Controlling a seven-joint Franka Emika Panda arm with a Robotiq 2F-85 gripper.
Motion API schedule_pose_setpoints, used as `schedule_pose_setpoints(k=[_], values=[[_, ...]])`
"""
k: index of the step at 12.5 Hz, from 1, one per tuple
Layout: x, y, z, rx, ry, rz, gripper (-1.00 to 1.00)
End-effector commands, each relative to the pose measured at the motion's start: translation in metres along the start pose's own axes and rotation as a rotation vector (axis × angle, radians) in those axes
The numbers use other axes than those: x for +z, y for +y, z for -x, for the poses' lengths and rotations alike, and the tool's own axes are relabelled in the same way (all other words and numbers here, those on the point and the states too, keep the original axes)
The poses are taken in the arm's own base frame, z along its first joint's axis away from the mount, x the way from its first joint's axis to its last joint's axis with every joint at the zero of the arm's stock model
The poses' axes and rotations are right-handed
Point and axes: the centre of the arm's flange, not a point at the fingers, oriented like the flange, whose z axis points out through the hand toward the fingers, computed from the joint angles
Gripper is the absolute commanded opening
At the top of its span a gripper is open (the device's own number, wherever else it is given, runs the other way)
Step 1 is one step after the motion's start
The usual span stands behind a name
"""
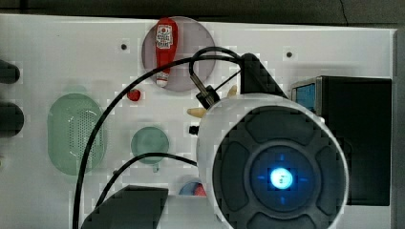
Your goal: Pick banana from table and place on oven.
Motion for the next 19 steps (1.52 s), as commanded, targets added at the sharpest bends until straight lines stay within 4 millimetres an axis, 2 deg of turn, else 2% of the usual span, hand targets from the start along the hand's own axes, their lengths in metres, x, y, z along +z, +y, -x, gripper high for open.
schedule_pose_setpoints(k=[1, 3, 7, 9, 10, 13, 15, 19], values=[[0.056, 0.033, -0.074, 0.046, -0.064, 0.082, -0.58], [0.073, 0.068, -0.119, 0.029, -0.076, 0.094, -0.58], [0.106, 0.166, -0.213, -0.083, -0.008, 0.093, -0.58], [0.125, 0.213, -0.244, -0.138, 0.018, 0.122, -0.58], [0.139, 0.230, -0.251, -0.152, -0.005, 0.143, -0.58], [0.174, 0.248, -0.261, -0.133, -0.061, 0.168, -0.53], [0.185, 0.248, -0.264, -0.129, -0.064, 0.176, -0.11], [0.189, 0.244, -0.266, -0.136, -0.053, 0.178, 0.79]])
